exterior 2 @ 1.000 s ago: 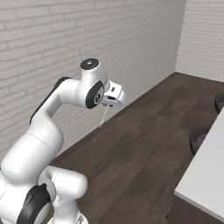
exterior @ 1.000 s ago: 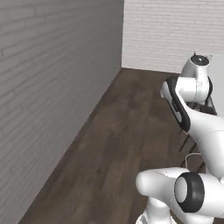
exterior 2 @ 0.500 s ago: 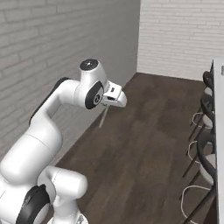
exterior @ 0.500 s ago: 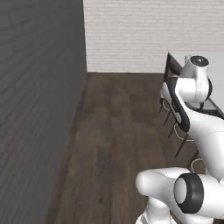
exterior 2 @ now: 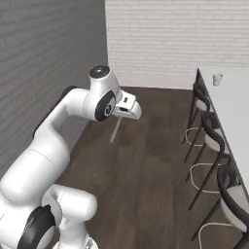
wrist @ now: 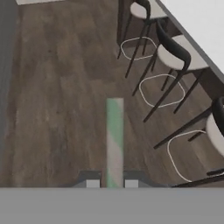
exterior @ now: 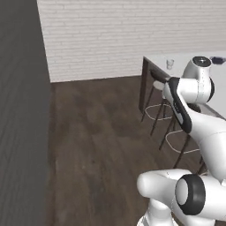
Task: Take a straw from the drawer in front and place it inside the glass cup on the dining counter.
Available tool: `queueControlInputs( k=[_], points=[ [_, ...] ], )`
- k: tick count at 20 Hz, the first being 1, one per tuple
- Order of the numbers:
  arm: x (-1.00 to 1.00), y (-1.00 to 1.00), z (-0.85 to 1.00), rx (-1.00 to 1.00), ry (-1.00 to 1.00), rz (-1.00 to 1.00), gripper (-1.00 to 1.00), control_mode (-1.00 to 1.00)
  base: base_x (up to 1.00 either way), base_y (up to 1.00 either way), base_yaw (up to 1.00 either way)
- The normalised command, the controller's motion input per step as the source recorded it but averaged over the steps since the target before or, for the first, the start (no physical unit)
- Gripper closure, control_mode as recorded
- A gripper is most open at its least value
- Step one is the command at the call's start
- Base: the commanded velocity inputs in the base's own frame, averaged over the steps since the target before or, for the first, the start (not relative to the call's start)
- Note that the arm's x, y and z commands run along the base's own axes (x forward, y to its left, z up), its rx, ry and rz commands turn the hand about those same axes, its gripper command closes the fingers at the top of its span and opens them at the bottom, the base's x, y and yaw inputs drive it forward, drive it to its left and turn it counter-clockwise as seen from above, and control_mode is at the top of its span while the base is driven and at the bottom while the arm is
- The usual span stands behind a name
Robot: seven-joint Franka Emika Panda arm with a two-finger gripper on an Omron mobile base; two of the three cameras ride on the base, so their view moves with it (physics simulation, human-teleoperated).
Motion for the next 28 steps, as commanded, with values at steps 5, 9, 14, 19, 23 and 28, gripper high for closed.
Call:
queueControlInputs(
  k=[5, 9, 14, 19, 23, 28],
  points=[
    [0.00, 0.00, 0.00, 0.00, 0.00, 0.00, 1.00, 1.00, 1.00, 0.56, -0.45],
    [0.00, 0.00, 0.00, 0.00, 0.00, 0.00, 1.00, 1.00, 1.00, 0.73, -0.46],
    [0.00, 0.00, 0.00, 0.00, 0.00, 0.00, 1.00, 1.00, 0.93, 0.90, -0.45],
    [0.00, 0.00, 0.00, 0.00, 0.00, 0.00, 1.00, 1.00, 0.79, 0.98, -0.43],
    [0.00, 0.00, 0.00, 0.00, 0.00, 0.00, 1.00, 1.00, 0.78, 1.00, -0.43],
    [0.00, 0.00, 0.00, 0.00, 0.00, 0.00, 1.00, 1.00, 0.80, 1.00, -0.45]
  ],
)
